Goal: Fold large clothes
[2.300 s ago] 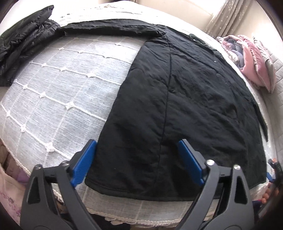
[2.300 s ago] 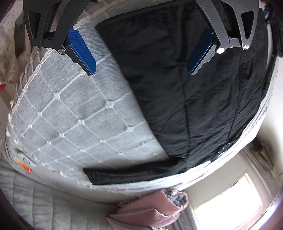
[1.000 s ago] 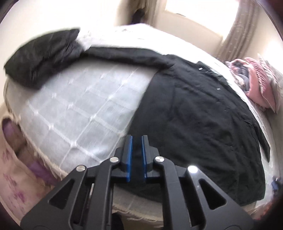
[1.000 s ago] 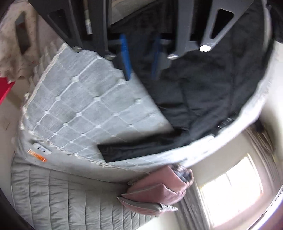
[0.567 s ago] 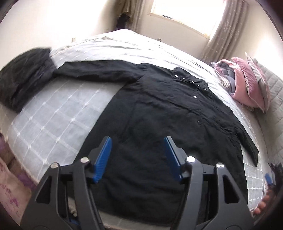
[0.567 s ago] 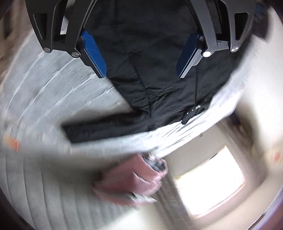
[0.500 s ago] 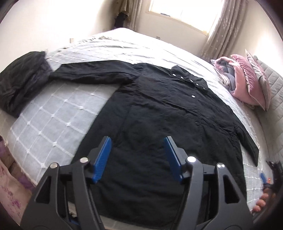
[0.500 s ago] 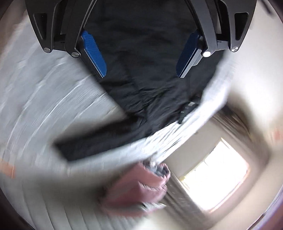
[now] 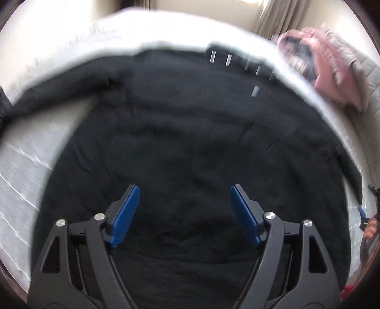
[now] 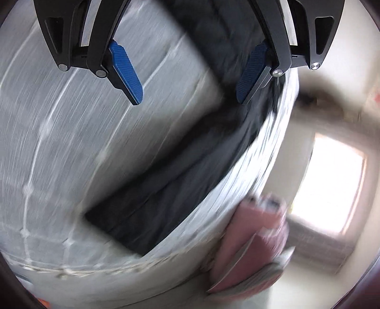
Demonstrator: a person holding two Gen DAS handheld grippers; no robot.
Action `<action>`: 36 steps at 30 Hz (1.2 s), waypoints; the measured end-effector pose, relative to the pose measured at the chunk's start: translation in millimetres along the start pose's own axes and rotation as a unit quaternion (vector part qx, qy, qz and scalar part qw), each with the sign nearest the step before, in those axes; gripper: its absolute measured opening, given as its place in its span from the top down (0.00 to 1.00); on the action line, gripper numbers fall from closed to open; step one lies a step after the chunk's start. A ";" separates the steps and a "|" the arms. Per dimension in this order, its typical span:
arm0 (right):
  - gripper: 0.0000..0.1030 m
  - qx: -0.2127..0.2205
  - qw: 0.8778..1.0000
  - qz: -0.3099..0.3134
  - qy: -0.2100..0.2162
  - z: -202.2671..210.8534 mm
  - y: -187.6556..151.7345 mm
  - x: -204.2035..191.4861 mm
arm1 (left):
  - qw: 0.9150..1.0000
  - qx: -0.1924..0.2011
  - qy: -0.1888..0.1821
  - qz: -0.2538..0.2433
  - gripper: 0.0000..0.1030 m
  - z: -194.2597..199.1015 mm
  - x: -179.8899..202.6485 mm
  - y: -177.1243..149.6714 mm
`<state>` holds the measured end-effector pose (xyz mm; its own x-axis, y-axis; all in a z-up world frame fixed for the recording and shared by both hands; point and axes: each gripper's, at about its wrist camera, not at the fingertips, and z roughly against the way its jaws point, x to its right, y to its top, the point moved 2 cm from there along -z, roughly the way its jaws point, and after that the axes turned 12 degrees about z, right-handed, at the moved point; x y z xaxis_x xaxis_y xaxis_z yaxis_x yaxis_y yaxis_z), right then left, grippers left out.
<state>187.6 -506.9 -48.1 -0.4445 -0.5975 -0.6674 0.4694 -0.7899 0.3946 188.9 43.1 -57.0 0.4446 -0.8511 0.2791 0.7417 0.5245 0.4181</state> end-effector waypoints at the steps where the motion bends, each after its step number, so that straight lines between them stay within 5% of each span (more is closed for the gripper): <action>1: 0.20 0.015 1.000 -0.025 -0.008 -1.7 13.1 15.2 | 1.000 -0.012 -0.017 0.015 0.24 -6.4 -2.6 1.5; 10: 0.23 0.081 0.991 -0.084 -0.070 -44.2 78.2 62.1 | 1.000 -0.007 -0.016 0.013 0.24 -26.5 1.7 4.9; 11: 0.29 0.083 0.990 -0.081 -0.080 -48.0 82.3 58.7 | 1.000 -0.009 -0.011 0.005 0.24 -28.0 2.1 6.1; 13: 0.87 0.074 0.989 -0.050 -0.122 -52.3 95.3 50.7 | 1.000 -0.008 -0.007 -0.003 0.24 -30.0 2.6 10.7; 15: 0.90 0.065 0.986 -0.009 -0.155 -56.7 107.6 35.0 | 1.000 -0.009 -0.010 0.004 0.24 -29.8 -0.3 11.4; 20: 0.93 0.127 0.964 0.098 -0.210 -29.5 148.9 -17.9 | 1.000 -0.014 -0.005 0.003 0.24 -35.0 -0.6 14.5; 24: 0.94 0.139 0.947 0.157 -0.243 -22.0 148.3 -63.0 | 1.000 -0.015 -0.006 -0.009 0.24 -32.2 0.6 18.4; 31: 0.94 0.142 0.949 0.243 -0.144 -13.4 111.0 -161.9 | 0.999 0.002 -0.007 0.038 0.24 -20.1 -21.3 33.3; 36: 0.94 0.150 0.919 0.354 -0.084 -16.6 54.7 -272.6 | 0.998 0.029 0.011 0.046 0.24 -7.9 -32.2 44.4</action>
<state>347.1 -385.0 145.0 -0.2322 -0.9694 -0.0793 0.4664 -0.1825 0.8656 211.5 93.6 -54.3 0.5213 -0.7986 0.3007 0.6663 0.6011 0.4413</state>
